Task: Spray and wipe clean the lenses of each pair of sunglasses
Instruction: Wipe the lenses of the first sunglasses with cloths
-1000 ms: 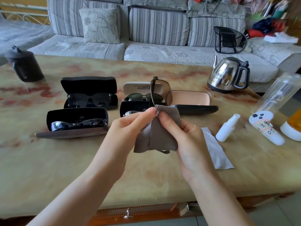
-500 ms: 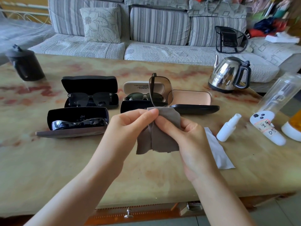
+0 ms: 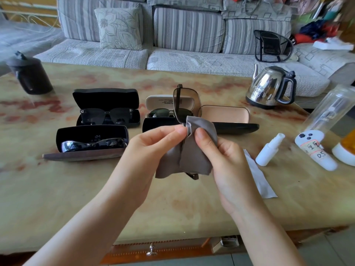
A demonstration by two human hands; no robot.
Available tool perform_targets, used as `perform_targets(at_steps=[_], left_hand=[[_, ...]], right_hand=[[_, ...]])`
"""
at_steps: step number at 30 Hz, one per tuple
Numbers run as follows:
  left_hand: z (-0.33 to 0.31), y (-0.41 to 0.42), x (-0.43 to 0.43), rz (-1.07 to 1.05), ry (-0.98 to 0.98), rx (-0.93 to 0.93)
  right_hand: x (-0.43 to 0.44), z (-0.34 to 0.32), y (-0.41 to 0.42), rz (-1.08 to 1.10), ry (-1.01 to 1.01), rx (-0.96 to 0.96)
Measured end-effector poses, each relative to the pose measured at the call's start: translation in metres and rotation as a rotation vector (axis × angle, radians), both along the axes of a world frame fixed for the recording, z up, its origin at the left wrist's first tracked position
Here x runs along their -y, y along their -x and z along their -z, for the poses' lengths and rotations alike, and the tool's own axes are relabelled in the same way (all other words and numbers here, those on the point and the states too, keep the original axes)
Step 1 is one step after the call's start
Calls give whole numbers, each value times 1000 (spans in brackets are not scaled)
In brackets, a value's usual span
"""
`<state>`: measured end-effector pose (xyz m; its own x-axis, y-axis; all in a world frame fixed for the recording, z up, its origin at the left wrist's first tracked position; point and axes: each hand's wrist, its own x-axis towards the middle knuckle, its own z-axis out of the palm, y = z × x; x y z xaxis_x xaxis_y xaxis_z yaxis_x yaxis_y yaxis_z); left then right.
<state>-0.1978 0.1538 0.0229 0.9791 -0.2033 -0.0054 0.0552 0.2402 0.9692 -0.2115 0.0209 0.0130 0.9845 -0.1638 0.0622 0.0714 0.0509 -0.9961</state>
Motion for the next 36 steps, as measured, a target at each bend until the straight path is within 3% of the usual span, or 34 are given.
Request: perform_targets(at_steps=[5,14,19,24,29,36], left_hand=[[0,1,0,23,51,23],[-6,-5,-9,-70,24,54],[-2,-3,-5,-81,8,48],[1,0,4,-33,0,-39],[-2,0,3,-9,-38,5],[0,-2,0,-17,-84,-23]], right_hand=[[4,-1,2,-125,-75,-40],[12,-3,5,-348,30,-79],[9,-1,3,-310,20,-106],[4,-2,1,-165,-125,-95],[1,-6,1,-165,-245,-95],[1,-3,1,-177,-175,-125]])
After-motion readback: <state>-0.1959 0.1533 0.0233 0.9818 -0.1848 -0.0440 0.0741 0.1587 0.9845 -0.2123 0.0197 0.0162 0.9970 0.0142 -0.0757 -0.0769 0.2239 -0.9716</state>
